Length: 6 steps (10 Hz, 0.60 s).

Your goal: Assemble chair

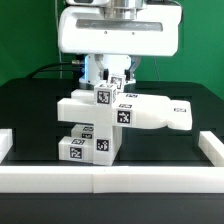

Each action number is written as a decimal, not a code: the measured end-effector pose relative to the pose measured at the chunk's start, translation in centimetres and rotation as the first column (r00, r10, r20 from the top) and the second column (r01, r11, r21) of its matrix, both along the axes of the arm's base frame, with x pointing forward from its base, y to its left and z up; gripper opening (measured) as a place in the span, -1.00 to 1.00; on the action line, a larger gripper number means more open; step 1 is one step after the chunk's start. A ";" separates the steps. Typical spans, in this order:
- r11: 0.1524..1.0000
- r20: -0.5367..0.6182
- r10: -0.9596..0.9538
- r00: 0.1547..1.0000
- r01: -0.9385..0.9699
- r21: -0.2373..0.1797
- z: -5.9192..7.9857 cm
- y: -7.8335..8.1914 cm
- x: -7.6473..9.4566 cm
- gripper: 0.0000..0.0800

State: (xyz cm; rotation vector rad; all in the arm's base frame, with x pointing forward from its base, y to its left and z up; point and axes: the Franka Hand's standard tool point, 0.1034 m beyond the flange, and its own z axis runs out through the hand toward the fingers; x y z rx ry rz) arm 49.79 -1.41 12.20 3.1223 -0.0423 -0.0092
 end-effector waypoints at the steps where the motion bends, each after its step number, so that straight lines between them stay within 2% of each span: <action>1: 0.996 0.002 -0.085 0.996 0.085 0.000 0.0 0.0 0.0 -0.29; 4: 0.952 0.006 -0.305 0.952 0.305 0.000 0.0 0.1 0.0 -0.29; 6: 0.923 0.008 -0.384 0.923 0.384 0.000 0.0 0.1 0.0 -0.29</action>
Offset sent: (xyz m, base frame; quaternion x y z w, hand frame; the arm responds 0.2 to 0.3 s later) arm 0.0000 0.0000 0.0000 0.0000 0.0000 0.1938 0.9810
